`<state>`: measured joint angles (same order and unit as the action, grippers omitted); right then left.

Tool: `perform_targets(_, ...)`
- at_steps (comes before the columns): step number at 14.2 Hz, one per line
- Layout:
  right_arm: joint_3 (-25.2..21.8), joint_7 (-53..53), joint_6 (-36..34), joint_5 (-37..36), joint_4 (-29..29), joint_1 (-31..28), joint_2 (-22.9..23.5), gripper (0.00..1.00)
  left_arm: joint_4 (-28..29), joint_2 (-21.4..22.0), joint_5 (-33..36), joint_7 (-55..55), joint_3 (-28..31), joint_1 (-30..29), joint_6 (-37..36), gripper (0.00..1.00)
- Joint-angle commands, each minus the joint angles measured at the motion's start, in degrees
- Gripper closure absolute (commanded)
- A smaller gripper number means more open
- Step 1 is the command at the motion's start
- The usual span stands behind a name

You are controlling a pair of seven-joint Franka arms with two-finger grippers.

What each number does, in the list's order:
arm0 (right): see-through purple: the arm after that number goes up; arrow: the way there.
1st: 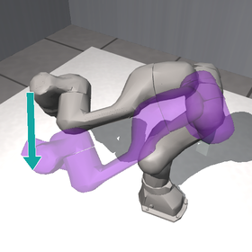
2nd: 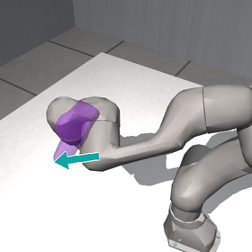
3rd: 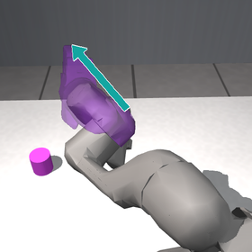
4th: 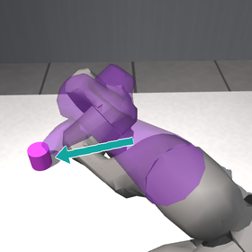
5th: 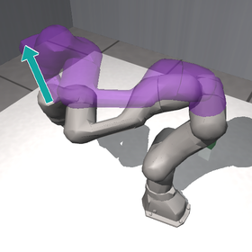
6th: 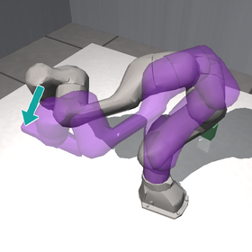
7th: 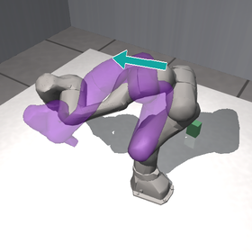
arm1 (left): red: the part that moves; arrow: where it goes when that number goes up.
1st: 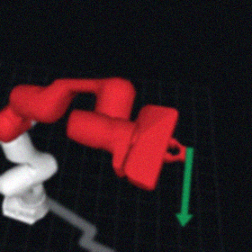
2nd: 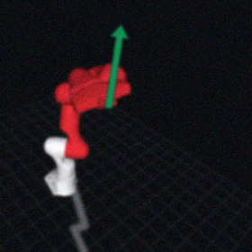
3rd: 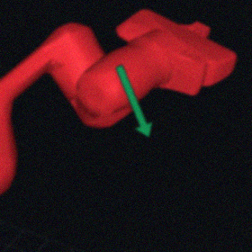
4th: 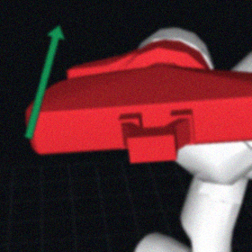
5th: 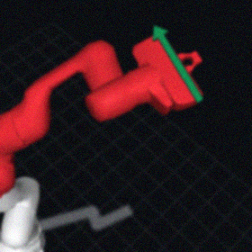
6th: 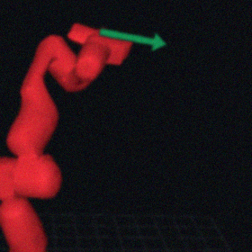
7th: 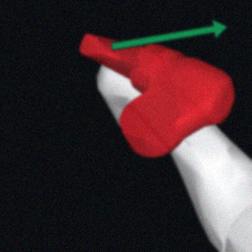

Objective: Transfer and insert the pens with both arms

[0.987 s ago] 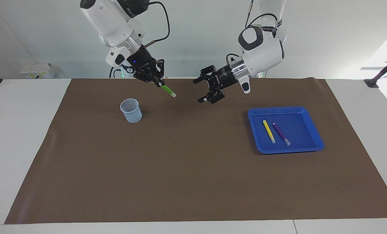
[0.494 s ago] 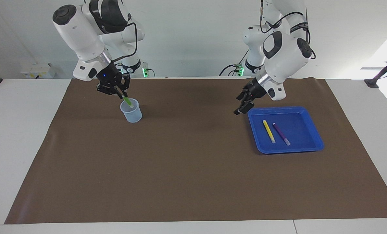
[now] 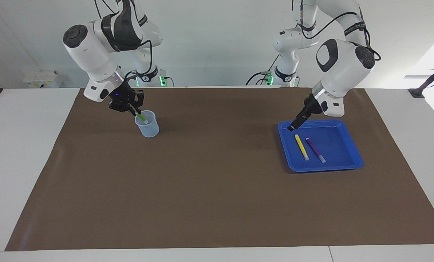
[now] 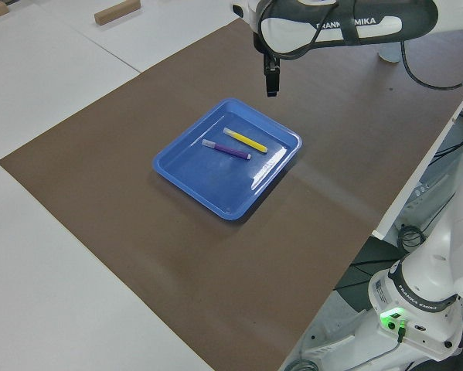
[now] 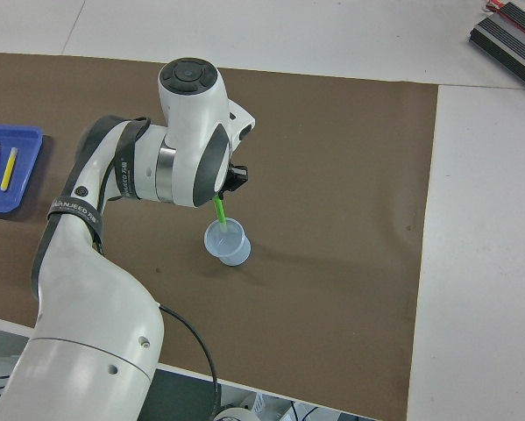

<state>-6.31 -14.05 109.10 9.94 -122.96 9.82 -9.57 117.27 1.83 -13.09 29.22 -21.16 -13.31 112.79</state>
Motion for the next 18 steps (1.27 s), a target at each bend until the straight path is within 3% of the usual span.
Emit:
perform_targets(1, 0.6, -1.2, 1.6, -0.7, -4.0, -2.2, -1.7, 1.00, 0.2, -2.4, 5.1, -13.2, -0.4, -2.2, 0.8, 0.00)
perform_targets(4, 0.6, -1.3, 4.5, -0.7, -6.2, -2.4, -1.5, 1.00, 0.6, -6.2, 12.0, -20.9, -0.4, -2.7, 5.0, 0.00)
perform_targets(8, 0.7, -0.1, 5.7, -0.6, -7.2, -2.4, -1.3, 0.98, 1.7, -9.6, 15.4, -29.6, -0.3, -4.6, 9.0, 0.01)
perform_targets(9, 0.7, 0.0, 5.8, -0.6, -7.2, -2.4, -1.3, 0.84, 2.2, -10.2, 16.4, -29.9, -0.3, -4.7, 10.0, 0.04)
perform_targets(12, 0.7, -0.4, 5.2, -0.5, -5.7, -2.6, -0.8, 0.00, 3.7, -11.0, 17.0, -29.5, -0.3, -4.9, 11.7, 0.15)
perform_targets(15, 0.8, -0.5, 0.3, 1.1, 2.1, -2.4, 0.2, 0.00, 4.4, -12.3, 17.0, -23.5, -0.3, -5.9, 15.2, 0.23)
perform_targets(18, 0.9, 2.8, -3.2, 8.8, 8.2, -1.6, 2.3, 0.00, 4.7, -13.6, 17.0, -17.7, -0.3, -5.9, 18.4, 0.27)
